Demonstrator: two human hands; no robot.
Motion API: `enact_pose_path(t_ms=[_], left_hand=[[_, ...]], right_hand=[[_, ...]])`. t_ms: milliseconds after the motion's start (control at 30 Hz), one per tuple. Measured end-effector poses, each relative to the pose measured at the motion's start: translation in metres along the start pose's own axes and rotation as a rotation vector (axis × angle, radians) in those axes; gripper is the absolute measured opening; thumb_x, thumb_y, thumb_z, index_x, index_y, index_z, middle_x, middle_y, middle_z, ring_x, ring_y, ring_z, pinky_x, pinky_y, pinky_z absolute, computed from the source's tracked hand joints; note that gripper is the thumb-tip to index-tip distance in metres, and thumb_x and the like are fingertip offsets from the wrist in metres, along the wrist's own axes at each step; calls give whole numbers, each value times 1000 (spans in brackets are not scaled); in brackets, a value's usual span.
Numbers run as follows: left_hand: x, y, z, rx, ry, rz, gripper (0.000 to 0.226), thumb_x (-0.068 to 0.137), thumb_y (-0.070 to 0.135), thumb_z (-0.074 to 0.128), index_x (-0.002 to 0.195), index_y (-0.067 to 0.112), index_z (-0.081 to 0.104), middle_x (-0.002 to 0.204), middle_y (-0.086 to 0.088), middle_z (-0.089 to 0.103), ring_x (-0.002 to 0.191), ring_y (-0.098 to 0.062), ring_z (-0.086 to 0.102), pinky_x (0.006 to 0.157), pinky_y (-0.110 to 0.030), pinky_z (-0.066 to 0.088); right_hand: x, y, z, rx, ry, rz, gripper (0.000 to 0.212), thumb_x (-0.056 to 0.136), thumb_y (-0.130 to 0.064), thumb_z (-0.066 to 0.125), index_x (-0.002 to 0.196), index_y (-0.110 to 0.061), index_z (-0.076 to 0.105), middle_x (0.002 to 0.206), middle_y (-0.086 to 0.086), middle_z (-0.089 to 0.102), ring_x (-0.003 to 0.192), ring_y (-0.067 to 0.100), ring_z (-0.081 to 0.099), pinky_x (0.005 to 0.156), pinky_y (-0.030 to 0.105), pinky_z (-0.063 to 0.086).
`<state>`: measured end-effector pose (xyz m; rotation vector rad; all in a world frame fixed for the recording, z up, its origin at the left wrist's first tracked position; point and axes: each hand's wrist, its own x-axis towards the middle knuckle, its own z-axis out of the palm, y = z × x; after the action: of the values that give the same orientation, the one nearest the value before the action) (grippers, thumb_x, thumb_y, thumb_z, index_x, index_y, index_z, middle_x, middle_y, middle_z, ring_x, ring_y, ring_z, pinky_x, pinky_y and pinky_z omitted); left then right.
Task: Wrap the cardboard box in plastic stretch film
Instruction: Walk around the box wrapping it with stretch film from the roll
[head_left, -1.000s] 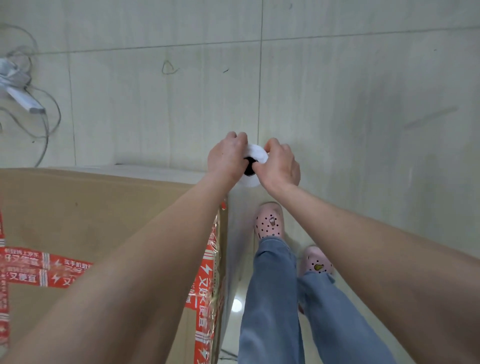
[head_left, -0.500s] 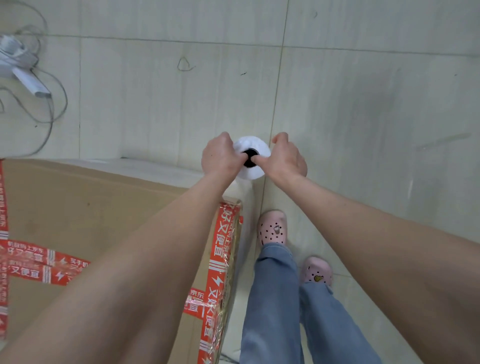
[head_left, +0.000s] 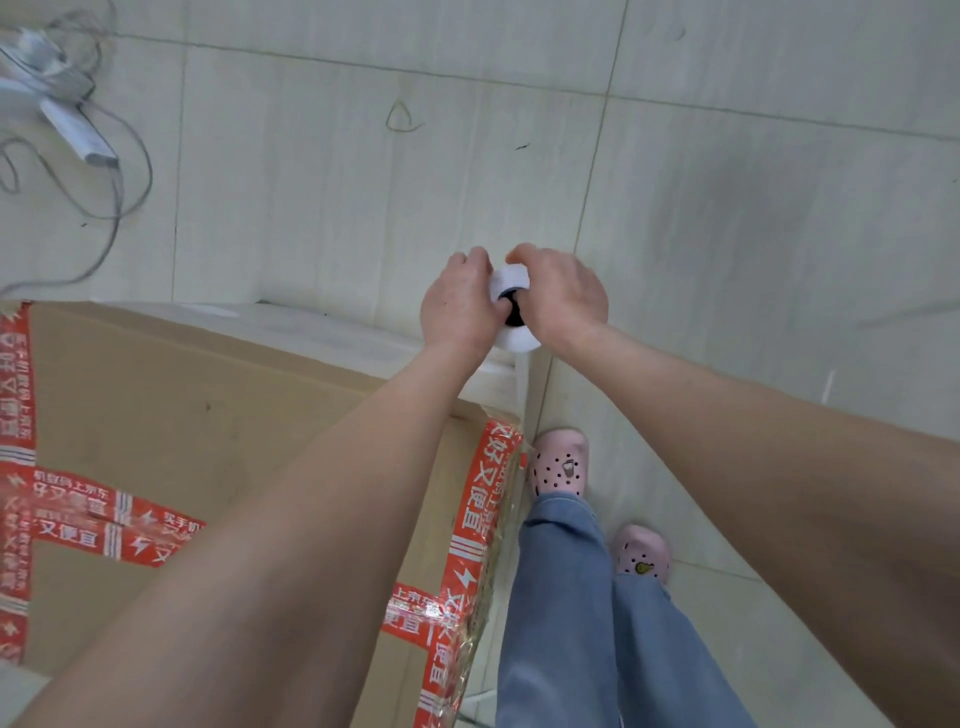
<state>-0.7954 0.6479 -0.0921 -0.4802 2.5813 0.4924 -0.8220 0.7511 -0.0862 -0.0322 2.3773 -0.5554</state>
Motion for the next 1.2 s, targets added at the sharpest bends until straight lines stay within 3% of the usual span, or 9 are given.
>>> enact_pose_path(t_ms=[167, 300, 467, 600, 1000, 1200], left_hand=[[9, -13, -12, -147, -35, -215, 32, 80, 29, 66, 101, 9, 55, 99, -6, 61, 83, -23, 52, 64, -30, 36], [16, -23, -16, -109, -41, -219, 33, 82, 26, 64, 106, 8, 50, 105, -9, 57, 89, -26, 54, 64, -32, 33], [27, -35, -23, 33, -31, -13, 32, 85, 11, 55, 116, 13, 48, 109, -9, 49, 88, -28, 55, 61, -33, 37], [32, -47, -28, 35, -68, -38, 24, 85, 10, 54, 108, 11, 50, 104, -9, 52, 85, -28, 55, 63, -33, 40], [48, -61, -42, -241, -8, -398, 15, 81, 18, 56, 92, 10, 50, 96, -7, 58, 83, -27, 56, 59, -33, 37], [43, -65, -49, -380, 65, -673, 24, 81, 25, 61, 93, 10, 47, 100, -11, 59, 88, -30, 57, 62, -32, 34]], right_hand=[[1, -3, 7, 137, 20, 214, 40, 85, -33, 64, 118, -19, 48, 117, 6, 54, 102, 29, 57, 73, 31, 38], [15, -20, 6, 75, 37, 99, 33, 88, -29, 58, 118, -19, 50, 114, 8, 54, 100, 30, 54, 72, 30, 35], [25, -41, 13, -32, -16, -38, 34, 90, -19, 53, 123, -22, 49, 117, 7, 52, 102, 29, 56, 73, 30, 35], [29, -53, 14, -126, -68, -131, 36, 91, -18, 52, 127, -23, 48, 120, 6, 50, 103, 29, 57, 72, 30, 35], [68, -98, -8, -379, -192, -407, 32, 90, -15, 50, 119, -26, 56, 114, 1, 54, 99, 27, 58, 70, 31, 37], [79, -116, -13, -287, -200, -352, 41, 90, -21, 53, 129, -31, 48, 120, -2, 55, 105, 26, 58, 74, 31, 41]])
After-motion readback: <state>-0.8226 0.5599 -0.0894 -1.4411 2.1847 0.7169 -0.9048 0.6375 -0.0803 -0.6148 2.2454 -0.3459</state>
